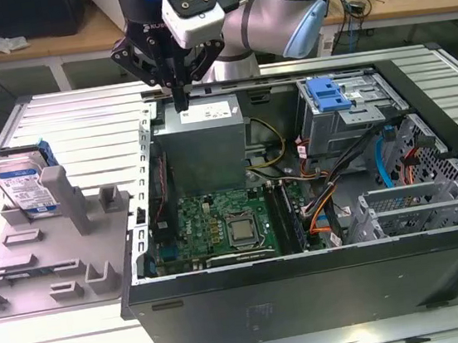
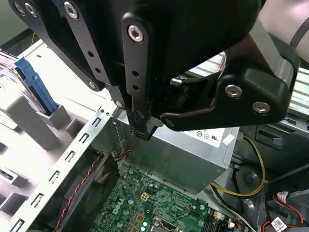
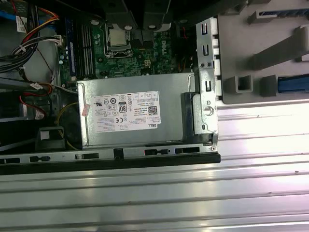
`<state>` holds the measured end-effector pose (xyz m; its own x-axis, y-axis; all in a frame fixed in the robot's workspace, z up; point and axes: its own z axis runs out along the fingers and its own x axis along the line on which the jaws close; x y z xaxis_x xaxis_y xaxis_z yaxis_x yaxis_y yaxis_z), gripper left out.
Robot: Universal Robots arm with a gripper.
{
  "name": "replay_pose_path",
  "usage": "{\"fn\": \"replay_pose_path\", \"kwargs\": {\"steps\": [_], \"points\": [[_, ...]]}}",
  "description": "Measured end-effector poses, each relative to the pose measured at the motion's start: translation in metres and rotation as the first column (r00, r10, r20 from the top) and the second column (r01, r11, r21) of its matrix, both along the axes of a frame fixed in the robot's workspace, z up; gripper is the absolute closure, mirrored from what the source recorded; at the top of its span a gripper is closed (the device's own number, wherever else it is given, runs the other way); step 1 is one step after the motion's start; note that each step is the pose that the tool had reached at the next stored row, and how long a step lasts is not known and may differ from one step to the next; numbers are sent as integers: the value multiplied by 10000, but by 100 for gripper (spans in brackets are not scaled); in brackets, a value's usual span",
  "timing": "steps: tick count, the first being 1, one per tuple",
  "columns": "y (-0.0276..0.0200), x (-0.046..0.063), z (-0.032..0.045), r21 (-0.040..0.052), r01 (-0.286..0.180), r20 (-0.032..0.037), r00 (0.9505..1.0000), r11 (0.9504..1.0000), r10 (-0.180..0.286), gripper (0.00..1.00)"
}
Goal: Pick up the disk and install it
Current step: 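Reach for the disk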
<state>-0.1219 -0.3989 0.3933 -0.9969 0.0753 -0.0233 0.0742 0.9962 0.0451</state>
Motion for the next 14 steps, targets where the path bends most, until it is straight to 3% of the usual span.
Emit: {"fn": "replay_pose_path", "kwargs": {"steps": [4,9,12,14], "points": [[5,-113,-7,-20,9,1,10000,10000,-9,89],[27,-354,-22,-21,47,0,10000,10000,-47,89],[84,-593,-34,-21,61,0,10000,10000,-61,89],[108,-677,-38,-22,65,0,10000,10000,-65,89]]}}
